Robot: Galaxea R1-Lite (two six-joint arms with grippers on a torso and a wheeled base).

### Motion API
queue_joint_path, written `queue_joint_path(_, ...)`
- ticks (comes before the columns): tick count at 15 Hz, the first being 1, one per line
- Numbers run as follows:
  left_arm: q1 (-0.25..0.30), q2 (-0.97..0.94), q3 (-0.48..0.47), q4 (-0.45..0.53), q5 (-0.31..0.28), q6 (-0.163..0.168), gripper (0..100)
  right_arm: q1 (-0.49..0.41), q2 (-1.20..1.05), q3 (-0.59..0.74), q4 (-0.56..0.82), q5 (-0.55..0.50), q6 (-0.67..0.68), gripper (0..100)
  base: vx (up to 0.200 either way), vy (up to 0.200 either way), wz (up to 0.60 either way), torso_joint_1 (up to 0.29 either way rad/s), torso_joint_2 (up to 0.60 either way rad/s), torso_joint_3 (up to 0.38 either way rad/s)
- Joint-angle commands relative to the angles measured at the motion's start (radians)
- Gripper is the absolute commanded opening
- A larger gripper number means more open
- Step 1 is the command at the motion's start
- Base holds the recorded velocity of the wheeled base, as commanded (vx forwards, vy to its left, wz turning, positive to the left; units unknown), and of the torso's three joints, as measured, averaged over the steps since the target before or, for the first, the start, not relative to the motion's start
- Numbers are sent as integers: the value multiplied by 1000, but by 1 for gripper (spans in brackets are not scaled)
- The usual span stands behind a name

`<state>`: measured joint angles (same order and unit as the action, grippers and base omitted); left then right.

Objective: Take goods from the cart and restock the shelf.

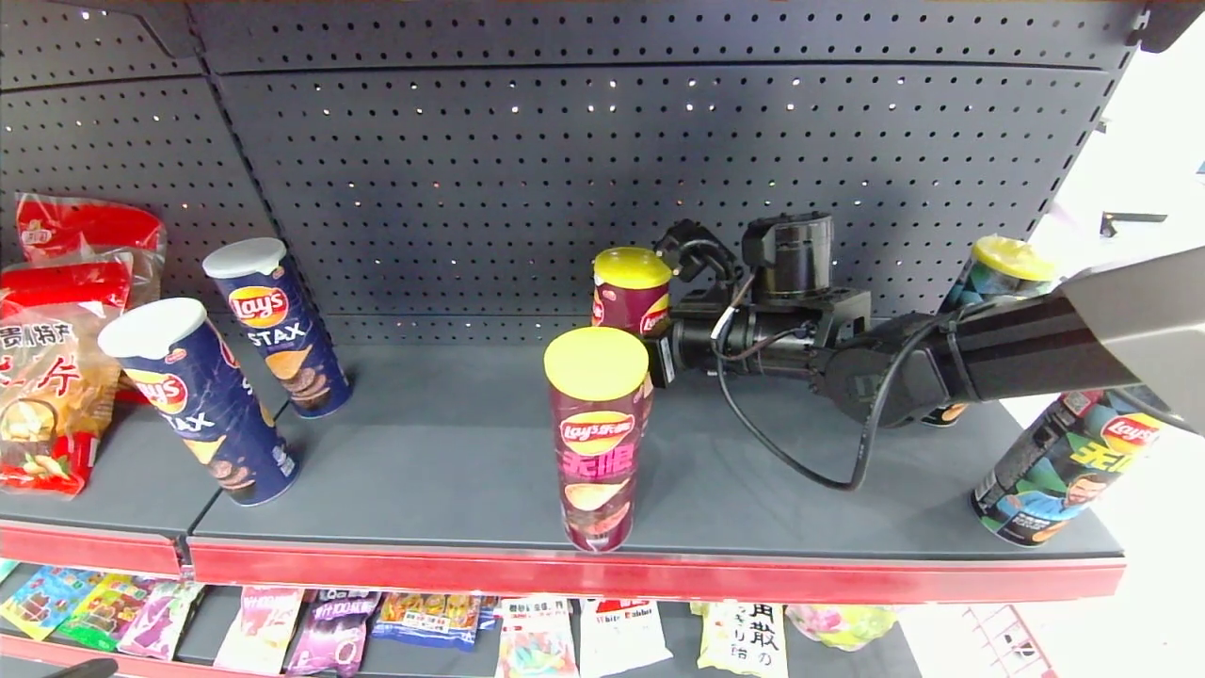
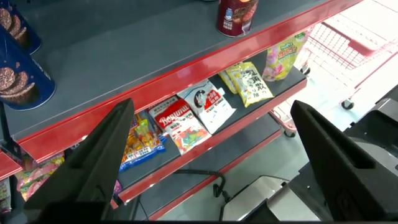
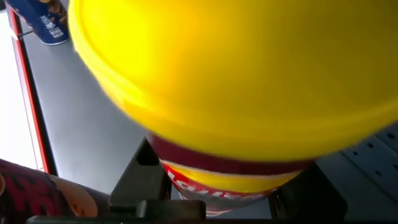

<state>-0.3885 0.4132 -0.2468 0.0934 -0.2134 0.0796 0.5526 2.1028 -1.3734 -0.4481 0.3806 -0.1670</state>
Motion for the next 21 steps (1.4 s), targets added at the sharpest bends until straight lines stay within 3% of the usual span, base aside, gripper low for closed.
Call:
queue_joint_path(1,0,3,1,0,0,0,100,6,2,8,0,0,0,0,0,0,0,0,0,0)
queue_joint_path(2,0,3,1,0,0,0,100,10,2,10,0,-6,0,100,0,0,0,0,0,0)
queue_joint_path(7,0,3,9,0,-1,0,100,7,-35,42,-12,-29,4,100,0,0,0,0,0,0)
queue_joint_path(17,0,82,-5,-6,-9,0,100,-54,-316,376,-12,-154,30,100,0,0,0,0,0,0)
queue_joint_path(21,0,217,-106,-6,2,-3,100,-68,-506,574,-12,-235,40,100,0,0,0,0,0,0)
